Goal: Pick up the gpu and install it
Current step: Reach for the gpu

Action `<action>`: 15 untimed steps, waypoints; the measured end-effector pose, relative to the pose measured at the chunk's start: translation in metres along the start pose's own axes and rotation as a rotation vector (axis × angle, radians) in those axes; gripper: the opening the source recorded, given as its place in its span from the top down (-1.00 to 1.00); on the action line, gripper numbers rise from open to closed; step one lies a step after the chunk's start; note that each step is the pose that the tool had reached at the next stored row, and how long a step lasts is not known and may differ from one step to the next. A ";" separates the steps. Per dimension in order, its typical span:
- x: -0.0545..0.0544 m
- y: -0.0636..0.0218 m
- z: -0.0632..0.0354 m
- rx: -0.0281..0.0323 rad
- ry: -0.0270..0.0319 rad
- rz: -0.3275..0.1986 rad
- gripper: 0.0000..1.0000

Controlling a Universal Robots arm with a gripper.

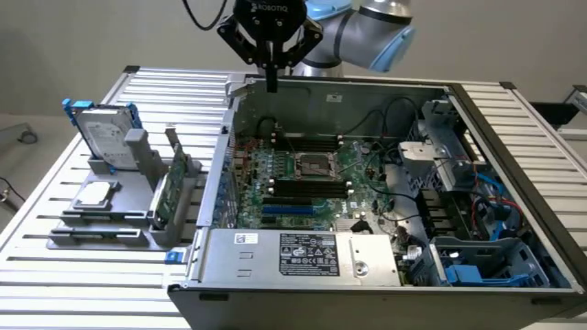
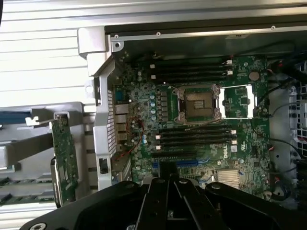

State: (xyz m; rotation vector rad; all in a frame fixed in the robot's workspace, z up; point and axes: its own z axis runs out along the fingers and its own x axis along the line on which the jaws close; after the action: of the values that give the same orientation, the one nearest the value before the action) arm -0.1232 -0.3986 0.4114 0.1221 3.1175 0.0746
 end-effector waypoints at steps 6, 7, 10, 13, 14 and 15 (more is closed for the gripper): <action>0.028 0.0015 -0.0001 -0.0001 -0.0001 0.000 0.79; 0.032 0.0016 0.0001 -0.0002 -0.0002 0.000 0.79; 0.046 0.0024 0.0009 -0.0001 -0.0001 0.000 0.79; 0.060 0.0034 0.0020 -0.0001 -0.0001 0.000 0.79; 0.064 0.0037 0.0025 -0.0001 0.0000 0.000 0.79; 0.069 0.0040 0.0032 -0.0001 0.0000 0.000 0.79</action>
State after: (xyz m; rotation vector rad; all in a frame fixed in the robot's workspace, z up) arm -0.1913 -0.3891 0.4071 0.1220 3.1175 0.0748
